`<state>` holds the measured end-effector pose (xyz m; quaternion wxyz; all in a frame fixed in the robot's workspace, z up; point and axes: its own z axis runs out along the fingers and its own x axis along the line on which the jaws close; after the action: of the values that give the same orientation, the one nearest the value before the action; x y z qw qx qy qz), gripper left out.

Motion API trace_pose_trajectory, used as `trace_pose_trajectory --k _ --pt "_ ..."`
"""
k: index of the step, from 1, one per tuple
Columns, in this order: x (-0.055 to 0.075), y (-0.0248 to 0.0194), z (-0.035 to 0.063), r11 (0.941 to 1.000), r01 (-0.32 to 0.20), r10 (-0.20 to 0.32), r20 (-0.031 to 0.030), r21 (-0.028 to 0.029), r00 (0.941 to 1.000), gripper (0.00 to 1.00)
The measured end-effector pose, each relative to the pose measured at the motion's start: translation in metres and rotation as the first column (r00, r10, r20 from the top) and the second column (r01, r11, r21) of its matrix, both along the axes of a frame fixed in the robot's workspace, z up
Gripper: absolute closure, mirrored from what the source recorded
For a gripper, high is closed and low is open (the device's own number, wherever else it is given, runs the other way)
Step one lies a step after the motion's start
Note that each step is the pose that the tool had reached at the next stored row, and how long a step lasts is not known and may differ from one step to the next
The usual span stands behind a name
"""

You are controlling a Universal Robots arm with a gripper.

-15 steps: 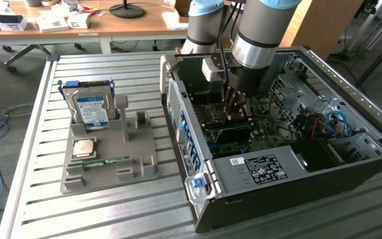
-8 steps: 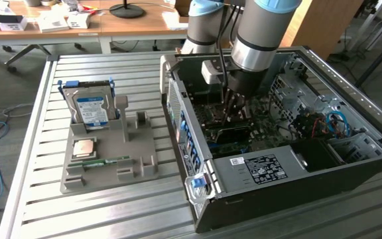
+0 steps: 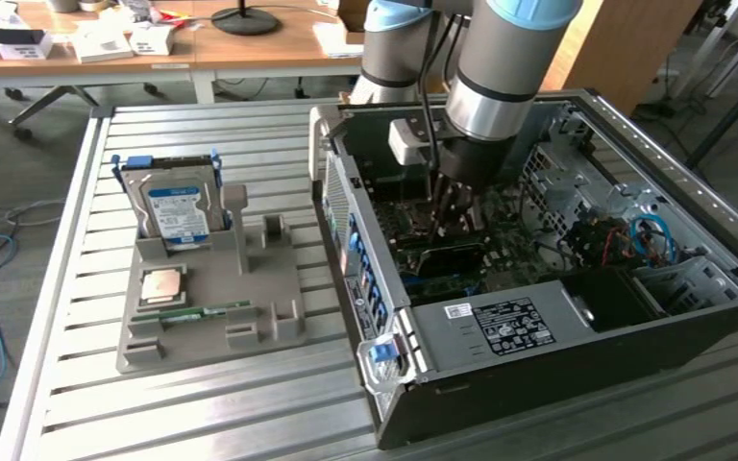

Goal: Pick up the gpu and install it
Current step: 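Press down on the gpu until it lock into place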

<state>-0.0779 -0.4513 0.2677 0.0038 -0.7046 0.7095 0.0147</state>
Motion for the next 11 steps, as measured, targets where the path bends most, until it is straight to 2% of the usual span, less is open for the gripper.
trace_pose_trajectory --k 11 --pt "0.0 0.0 -0.0035 1.0 0.0 0.0 0.0 -0.0002 1.0 0.89"
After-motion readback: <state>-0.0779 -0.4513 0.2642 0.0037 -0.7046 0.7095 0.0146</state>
